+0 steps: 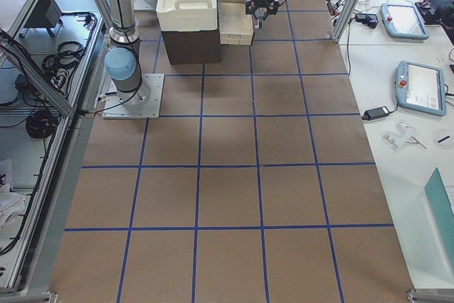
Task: Put scissors in drawer and close it
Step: 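Lift the scissors and carry them over the open drawer, then lower the scissors into the drawer and open the right gripper, then raise the right gripper away while the left arm reaches toward the drawer handle, then lower the left gripper onto the white drawer handle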
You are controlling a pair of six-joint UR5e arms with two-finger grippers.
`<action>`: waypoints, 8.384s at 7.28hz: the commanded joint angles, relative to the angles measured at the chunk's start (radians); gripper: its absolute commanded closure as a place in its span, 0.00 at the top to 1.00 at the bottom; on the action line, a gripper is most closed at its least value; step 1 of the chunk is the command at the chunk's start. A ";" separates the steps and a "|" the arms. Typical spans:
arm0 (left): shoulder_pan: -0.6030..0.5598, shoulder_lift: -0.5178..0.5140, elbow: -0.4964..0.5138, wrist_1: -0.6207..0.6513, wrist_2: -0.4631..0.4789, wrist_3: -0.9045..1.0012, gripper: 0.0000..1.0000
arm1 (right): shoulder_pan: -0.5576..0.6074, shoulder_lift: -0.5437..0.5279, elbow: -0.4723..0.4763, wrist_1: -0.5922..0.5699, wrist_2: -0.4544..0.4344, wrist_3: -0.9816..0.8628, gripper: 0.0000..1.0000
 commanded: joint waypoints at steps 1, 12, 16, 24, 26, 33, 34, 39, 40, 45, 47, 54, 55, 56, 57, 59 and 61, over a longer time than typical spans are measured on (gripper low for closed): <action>0.000 0.000 0.000 0.001 -0.001 -0.002 1.00 | 0.089 0.013 0.009 0.000 0.007 0.072 0.00; 0.000 0.002 0.000 0.001 0.003 -0.002 1.00 | 0.231 0.085 0.090 -0.034 0.027 0.327 0.00; 0.002 0.002 0.000 0.001 0.003 -0.002 1.00 | 0.229 0.068 0.074 -0.040 0.010 0.338 0.74; -0.130 -0.193 0.078 0.188 0.001 -0.125 1.00 | -0.172 -0.155 0.049 -0.031 -0.072 1.183 1.00; -0.204 -0.294 0.156 0.189 0.007 -0.185 1.00 | -0.173 -0.167 0.054 -0.023 -0.090 1.235 1.00; -0.353 -0.511 0.221 0.280 -0.030 -0.442 1.00 | -0.170 -0.187 0.058 0.008 -0.074 1.346 1.00; -0.354 -0.488 0.204 0.236 -0.030 -0.445 1.00 | -0.170 -0.191 0.058 0.012 -0.071 1.344 1.00; -0.354 -0.479 0.198 0.188 -0.028 -0.442 1.00 | -0.170 -0.213 0.058 0.077 -0.044 1.344 1.00; -0.351 -0.456 0.201 0.156 -0.027 -0.431 1.00 | -0.173 -0.213 0.058 0.077 -0.045 1.344 1.00; -0.350 -0.448 0.192 0.132 -0.027 -0.420 1.00 | -0.176 -0.211 0.060 0.071 -0.045 1.346 1.00; -0.348 -0.443 0.193 0.126 -0.030 -0.420 1.00 | -0.176 -0.213 0.060 0.069 -0.045 1.352 1.00; -0.350 -0.422 0.190 -0.018 -0.030 -0.445 1.00 | -0.179 -0.211 0.060 0.068 -0.051 1.341 1.00; -0.350 -0.413 0.190 -0.047 -0.030 -0.459 1.00 | -0.179 -0.211 0.060 0.066 -0.050 1.343 1.00; -0.350 -0.411 0.181 -0.049 -0.031 -0.478 1.00 | -0.180 -0.211 0.060 0.066 -0.051 1.341 1.00; -0.350 -0.402 0.160 -0.049 -0.033 -0.507 1.00 | -0.180 -0.211 0.060 0.066 -0.051 1.341 1.00; -0.350 -0.387 0.141 -0.049 -0.033 -0.509 1.00 | -0.180 -0.211 0.060 0.066 -0.056 1.341 1.00; -0.347 -0.383 0.140 -0.049 -0.031 -0.509 1.00 | -0.182 -0.211 0.060 0.066 -0.061 1.341 1.00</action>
